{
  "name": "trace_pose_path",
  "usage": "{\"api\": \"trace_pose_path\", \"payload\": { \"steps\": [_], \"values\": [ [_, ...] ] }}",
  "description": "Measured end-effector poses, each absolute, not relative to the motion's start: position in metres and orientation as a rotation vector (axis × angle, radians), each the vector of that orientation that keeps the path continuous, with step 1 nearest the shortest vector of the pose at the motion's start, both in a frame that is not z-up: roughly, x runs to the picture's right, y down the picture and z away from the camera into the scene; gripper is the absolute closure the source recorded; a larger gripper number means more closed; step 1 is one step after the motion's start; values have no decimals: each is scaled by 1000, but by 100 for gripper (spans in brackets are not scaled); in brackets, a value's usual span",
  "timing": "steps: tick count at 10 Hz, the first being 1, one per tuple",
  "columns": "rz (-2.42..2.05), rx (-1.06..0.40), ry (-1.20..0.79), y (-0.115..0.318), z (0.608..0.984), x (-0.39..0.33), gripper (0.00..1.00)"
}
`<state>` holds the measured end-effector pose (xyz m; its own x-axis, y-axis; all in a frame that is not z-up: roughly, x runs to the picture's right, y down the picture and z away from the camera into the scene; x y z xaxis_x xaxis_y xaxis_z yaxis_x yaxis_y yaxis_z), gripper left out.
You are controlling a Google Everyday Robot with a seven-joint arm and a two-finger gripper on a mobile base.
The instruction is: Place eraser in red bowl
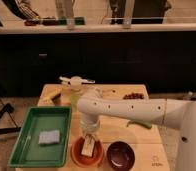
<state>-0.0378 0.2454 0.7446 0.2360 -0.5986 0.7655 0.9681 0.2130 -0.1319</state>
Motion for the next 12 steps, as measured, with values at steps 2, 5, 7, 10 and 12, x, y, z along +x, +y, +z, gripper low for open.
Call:
{"api": "trace_pose_path", "payload": {
  "steps": [2, 5, 7, 10, 12],
  "values": [
    [-1203, -692, -652, 245, 745, -39, 69],
    [-1203, -692, -652, 245, 745, -39, 39],
    [-1204, -692, -653, 245, 745, -40, 21],
    [-1203, -692, -652, 245, 745, -40, 20],
    [-1204, -692, -653, 245, 745, -40, 20]
  ]
}}
